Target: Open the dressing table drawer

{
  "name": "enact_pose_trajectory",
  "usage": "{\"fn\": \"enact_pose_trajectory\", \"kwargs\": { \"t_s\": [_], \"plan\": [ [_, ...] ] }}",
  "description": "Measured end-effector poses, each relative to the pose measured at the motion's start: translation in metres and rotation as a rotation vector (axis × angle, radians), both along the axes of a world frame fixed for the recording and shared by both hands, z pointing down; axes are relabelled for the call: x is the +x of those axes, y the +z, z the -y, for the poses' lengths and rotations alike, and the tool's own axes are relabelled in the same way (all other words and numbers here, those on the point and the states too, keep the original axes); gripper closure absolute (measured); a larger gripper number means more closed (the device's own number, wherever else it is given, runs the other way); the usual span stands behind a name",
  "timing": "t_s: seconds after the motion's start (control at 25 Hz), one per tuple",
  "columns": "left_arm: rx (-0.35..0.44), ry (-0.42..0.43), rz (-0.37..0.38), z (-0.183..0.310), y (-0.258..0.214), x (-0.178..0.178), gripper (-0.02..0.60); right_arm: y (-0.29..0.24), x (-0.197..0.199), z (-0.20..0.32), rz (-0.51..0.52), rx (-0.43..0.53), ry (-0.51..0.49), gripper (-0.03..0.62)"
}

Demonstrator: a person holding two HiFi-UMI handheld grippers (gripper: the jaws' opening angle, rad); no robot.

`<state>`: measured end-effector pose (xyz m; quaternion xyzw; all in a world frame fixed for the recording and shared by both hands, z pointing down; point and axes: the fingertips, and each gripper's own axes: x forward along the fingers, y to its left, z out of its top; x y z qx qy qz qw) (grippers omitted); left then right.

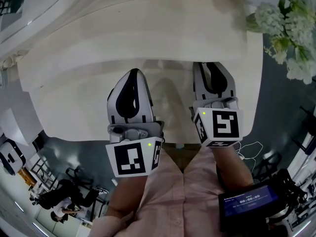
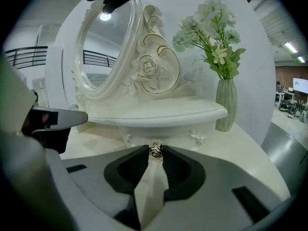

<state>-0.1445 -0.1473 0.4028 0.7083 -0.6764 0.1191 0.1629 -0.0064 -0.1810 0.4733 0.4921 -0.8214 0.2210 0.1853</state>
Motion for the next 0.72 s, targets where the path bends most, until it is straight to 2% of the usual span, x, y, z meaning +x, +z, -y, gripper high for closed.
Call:
{"fn": "enact_pose_trajectory", "kwargs": {
  "t_s": [0.72],
  "plan": [
    [0.006, 0.004, 0.004, -0.012, -0.004, 0.001, 0.56, -0.001, 0.002, -0.015, 0.003, -0.005, 0.007, 0.493]
  ]
}}
